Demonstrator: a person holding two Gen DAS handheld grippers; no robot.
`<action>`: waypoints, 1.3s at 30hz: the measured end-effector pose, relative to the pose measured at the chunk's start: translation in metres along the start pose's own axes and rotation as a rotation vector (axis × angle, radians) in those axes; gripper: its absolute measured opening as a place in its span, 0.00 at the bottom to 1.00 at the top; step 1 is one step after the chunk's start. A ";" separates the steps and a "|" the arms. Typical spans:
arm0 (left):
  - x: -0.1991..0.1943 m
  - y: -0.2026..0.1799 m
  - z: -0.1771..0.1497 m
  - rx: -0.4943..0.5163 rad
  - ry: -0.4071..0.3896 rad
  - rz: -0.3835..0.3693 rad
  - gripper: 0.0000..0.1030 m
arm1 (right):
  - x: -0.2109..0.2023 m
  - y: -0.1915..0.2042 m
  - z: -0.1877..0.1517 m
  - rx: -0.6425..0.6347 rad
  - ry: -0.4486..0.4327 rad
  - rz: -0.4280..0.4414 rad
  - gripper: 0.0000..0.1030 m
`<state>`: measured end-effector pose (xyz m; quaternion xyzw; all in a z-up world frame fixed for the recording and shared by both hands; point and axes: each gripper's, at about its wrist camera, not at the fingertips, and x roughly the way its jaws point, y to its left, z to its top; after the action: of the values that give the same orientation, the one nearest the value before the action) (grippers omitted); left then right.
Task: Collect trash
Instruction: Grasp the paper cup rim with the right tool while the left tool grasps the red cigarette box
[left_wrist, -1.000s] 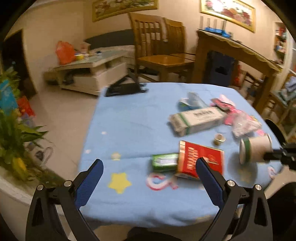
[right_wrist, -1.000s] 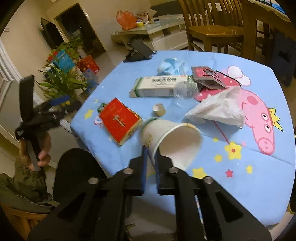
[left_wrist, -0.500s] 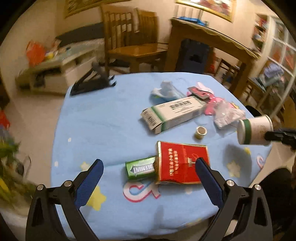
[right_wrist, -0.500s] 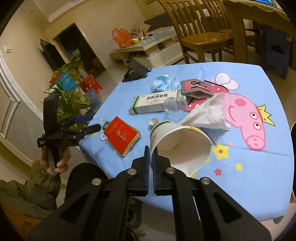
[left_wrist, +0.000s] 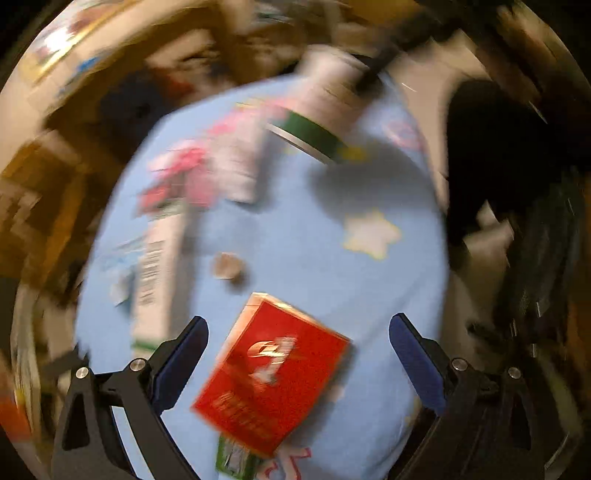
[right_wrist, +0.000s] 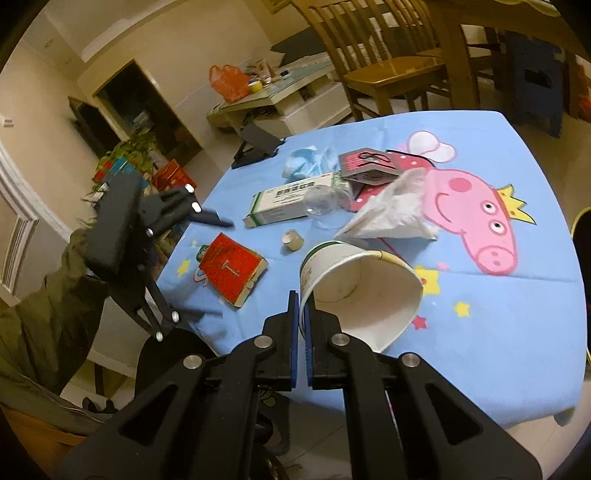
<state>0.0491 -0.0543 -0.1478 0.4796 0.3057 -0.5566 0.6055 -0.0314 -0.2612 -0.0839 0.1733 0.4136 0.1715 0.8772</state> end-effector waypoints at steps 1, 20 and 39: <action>0.009 -0.008 -0.002 0.058 0.026 -0.024 0.93 | -0.002 -0.003 0.000 0.009 -0.004 -0.002 0.03; 0.002 0.023 -0.045 -0.316 -0.133 0.065 0.75 | 0.003 -0.014 -0.001 0.059 -0.021 0.042 0.07; -0.041 0.030 -0.087 -0.925 -0.161 0.228 0.81 | 0.005 -0.015 -0.001 0.036 -0.016 0.078 0.07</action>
<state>0.0843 0.0389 -0.1343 0.1456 0.4187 -0.3276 0.8344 -0.0270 -0.2717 -0.0944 0.2066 0.4024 0.1965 0.8699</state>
